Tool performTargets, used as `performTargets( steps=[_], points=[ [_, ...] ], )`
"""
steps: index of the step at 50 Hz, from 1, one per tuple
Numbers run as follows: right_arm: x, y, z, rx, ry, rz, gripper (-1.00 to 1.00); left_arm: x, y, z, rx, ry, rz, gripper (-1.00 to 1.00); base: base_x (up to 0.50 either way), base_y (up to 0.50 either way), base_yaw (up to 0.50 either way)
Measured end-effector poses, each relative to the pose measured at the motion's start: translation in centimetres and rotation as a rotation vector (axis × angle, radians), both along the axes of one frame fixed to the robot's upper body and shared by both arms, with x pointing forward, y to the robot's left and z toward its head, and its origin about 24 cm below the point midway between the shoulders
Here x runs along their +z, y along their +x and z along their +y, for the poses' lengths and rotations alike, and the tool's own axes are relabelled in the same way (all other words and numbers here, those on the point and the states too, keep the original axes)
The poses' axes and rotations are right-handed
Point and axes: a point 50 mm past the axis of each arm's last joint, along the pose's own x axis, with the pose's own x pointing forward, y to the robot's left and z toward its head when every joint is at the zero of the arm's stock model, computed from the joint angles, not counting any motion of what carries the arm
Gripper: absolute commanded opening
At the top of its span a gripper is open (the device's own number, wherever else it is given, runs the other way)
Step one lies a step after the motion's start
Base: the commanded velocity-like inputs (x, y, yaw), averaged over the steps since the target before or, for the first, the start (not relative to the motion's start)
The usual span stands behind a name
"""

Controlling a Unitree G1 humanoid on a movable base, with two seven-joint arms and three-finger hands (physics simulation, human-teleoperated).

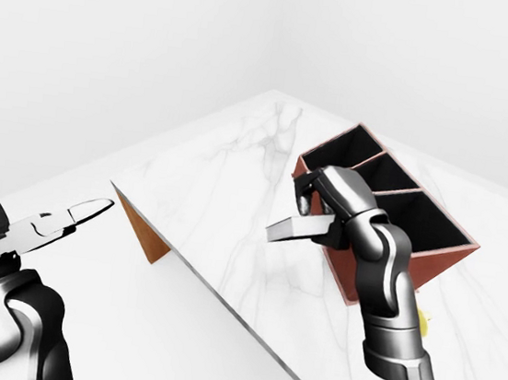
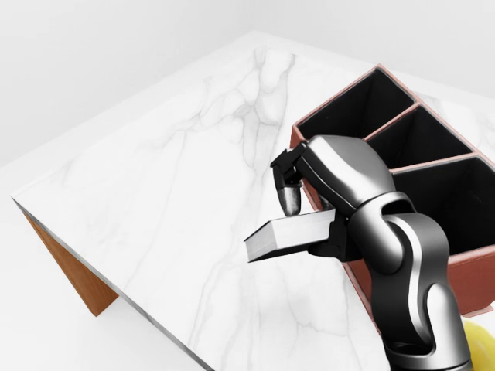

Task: Pick up the book and place it in the right compartment of the caddy.

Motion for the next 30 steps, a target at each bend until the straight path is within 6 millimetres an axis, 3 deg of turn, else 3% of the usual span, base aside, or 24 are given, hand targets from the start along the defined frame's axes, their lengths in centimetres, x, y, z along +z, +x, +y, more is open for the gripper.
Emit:
performTargets(
  steps=[30],
  points=[
    [4.9,-0.8,-0.2,0.025,0.009,-0.125,-1.0,0.0,0.0,-0.1,-0.001,0.0,0.002,1.0,0.0,0.0,0.0]
  ],
)
